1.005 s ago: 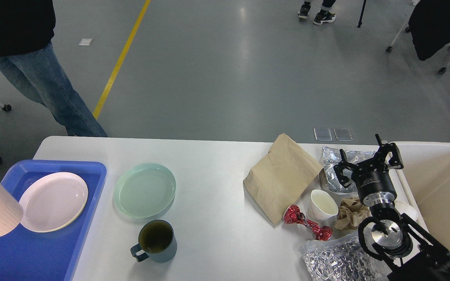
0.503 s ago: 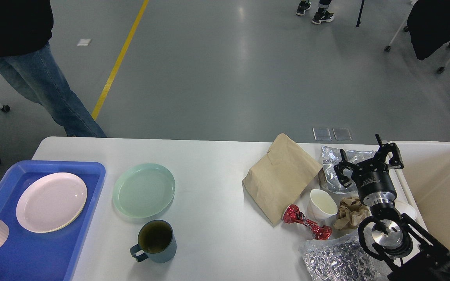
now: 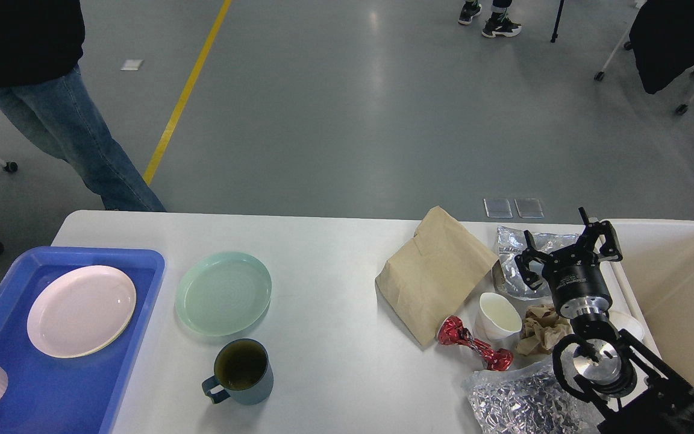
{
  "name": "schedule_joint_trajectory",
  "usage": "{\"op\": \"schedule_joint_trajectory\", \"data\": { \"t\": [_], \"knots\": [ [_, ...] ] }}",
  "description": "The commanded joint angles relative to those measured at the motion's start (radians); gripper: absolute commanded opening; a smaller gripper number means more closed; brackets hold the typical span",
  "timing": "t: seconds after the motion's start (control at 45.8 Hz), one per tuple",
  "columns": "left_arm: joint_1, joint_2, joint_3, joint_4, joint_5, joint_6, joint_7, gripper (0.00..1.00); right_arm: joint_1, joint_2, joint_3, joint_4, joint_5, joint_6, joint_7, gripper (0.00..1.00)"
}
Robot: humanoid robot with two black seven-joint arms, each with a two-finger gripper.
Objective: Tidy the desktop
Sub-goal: 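Carry the pink mug onto the blue tray's near corner and release, then raise the left gripper away from the tray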
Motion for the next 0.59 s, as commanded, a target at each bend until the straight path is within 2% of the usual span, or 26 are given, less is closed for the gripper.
{"op": "schedule_joint_trajectory", "data": {
  "t": [0.0, 0.24, 0.372, 0.481, 0.568],
  "knots": [
    [0.034, -0.012, 0.001, 0.038, -0.008, 0.006, -0.001, 0.04, 0.000, 0.000, 0.000, 0.000, 0.000, 0.000, 0.000, 1.00],
    [0.068, -0.024, -0.014, 0.054, -0.043, 0.038, -0.007, 0.06, 0.000, 0.000, 0.000, 0.000, 0.000, 0.000, 0.000, 1.00],
    [0.080, -0.019, -0.030, 0.054, -0.072, 0.038, -0.006, 0.14, 0.000, 0.000, 0.000, 0.000, 0.000, 0.000, 0.000, 1.00],
    [0.082, -0.018, -0.030, 0.049, -0.083, 0.044, -0.004, 0.35, 0.000, 0.000, 0.000, 0.000, 0.000, 0.000, 0.000, 1.00],
    [0.082, -0.018, -0.030, 0.046, -0.106, 0.057, -0.004, 0.69, 0.000, 0.000, 0.000, 0.000, 0.000, 0.000, 0.000, 1.00]
  ]
}}
